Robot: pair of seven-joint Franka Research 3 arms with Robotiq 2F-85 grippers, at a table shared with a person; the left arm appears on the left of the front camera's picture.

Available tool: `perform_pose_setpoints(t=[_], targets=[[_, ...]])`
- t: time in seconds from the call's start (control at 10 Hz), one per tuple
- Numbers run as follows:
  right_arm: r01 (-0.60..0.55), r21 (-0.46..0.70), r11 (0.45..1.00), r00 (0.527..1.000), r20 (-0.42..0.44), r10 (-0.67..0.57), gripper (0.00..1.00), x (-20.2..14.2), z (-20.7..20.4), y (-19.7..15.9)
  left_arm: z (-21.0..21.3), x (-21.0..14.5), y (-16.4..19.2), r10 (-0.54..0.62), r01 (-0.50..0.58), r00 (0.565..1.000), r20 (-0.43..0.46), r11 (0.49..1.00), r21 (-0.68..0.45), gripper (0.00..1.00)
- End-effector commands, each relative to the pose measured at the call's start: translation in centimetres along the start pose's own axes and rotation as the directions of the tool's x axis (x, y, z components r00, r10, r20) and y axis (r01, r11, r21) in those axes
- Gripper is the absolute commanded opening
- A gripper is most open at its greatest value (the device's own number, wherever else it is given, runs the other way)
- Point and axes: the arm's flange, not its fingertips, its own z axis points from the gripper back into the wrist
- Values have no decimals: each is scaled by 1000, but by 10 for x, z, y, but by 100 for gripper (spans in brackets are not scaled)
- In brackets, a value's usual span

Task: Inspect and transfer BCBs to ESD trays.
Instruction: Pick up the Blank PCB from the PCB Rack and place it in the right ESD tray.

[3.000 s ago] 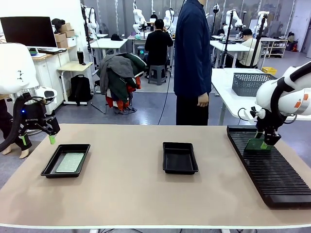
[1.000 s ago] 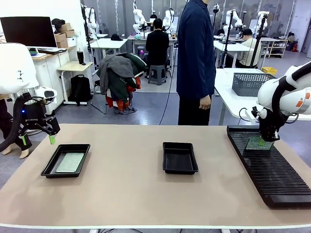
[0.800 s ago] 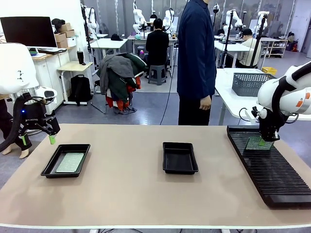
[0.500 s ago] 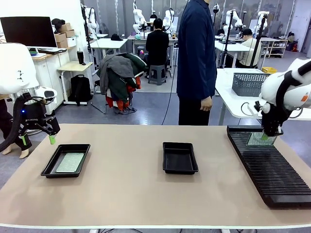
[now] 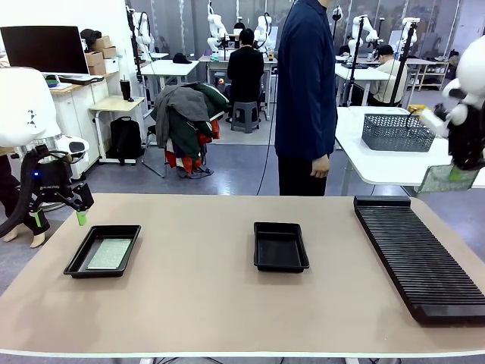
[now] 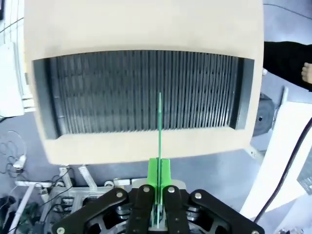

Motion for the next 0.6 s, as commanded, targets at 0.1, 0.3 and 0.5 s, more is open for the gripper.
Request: perform_pose_setpoints(t=[0.1, 0.3, 0.5], targets=[[47, 3, 999, 999, 19, -47, 0, 5, 63, 14, 1, -1, -1, -1, 1, 1000, 1, 1000, 1, 100], [46, 6, 999, 998, 45, -46, 0, 6, 90, 24, 1, -1, -1, -1, 1, 1000, 1, 1000, 1, 100], [45, 0, 999, 998, 47, -45, 0, 9, 104, 30, 1, -1, -1, -1, 1, 1000, 1, 1000, 1, 100]])
